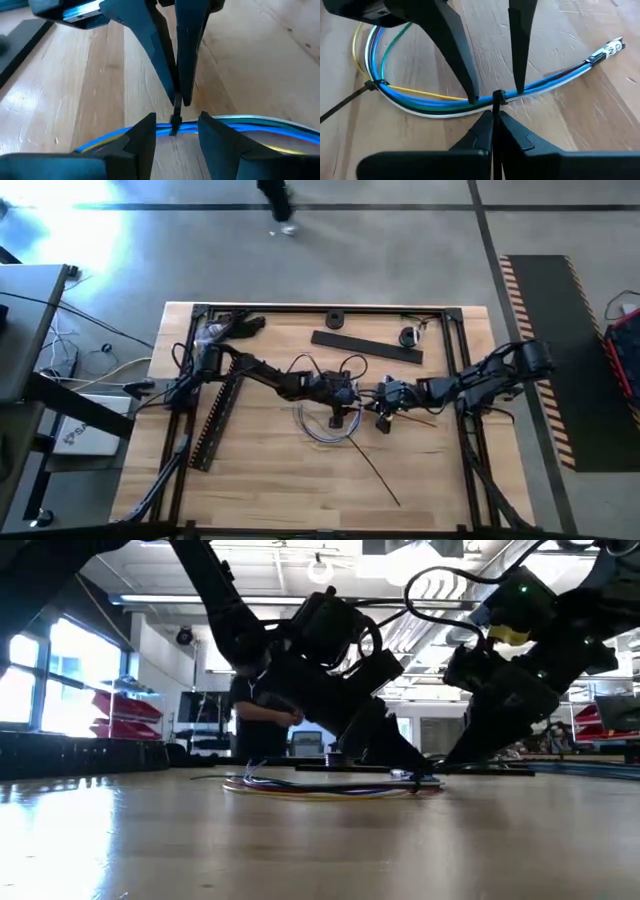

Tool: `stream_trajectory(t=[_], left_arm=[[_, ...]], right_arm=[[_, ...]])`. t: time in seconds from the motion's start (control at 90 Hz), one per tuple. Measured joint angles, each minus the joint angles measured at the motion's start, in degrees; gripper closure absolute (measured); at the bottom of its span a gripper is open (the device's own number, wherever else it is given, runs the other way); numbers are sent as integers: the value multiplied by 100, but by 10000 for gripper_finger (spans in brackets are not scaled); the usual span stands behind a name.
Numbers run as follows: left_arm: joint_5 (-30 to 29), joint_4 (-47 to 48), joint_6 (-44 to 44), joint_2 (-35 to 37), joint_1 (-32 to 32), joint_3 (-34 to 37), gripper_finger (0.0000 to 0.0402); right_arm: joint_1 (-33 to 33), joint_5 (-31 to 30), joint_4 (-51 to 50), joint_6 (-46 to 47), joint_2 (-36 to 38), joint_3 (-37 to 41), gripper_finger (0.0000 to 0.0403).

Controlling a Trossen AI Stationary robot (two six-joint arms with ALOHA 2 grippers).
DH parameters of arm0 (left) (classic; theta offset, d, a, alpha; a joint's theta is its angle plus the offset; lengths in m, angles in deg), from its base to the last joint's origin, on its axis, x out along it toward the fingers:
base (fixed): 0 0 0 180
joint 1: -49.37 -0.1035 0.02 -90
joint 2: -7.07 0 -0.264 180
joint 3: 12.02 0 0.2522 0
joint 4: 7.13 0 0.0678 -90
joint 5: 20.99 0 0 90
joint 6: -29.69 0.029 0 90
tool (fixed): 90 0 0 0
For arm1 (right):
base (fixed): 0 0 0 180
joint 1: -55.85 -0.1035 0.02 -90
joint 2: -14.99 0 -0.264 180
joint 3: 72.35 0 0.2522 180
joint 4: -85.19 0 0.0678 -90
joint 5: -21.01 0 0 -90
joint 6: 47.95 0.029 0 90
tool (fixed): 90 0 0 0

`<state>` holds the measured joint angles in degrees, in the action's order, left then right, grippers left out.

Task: Ziptie cables
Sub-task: Insert the right cable zip tie into the cable wires

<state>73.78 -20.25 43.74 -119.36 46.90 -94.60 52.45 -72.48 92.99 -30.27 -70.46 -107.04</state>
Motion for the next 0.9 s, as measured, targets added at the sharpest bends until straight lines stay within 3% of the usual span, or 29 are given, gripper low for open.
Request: stream_trajectory(t=[0.167, 0.5, 0.9], left_arm=[[99, -135, 9, -113, -4, -5, 300], [22, -314, -292, -228, -4, -22, 391], [249, -153, -336, -228, -2, -29, 400]], right_arm=[[0, 2, -4, 9, 0, -2, 403], [-2, 7, -73, 8, 2, -2, 402], [-506, -331, -901, -141, 438, -11, 402]])
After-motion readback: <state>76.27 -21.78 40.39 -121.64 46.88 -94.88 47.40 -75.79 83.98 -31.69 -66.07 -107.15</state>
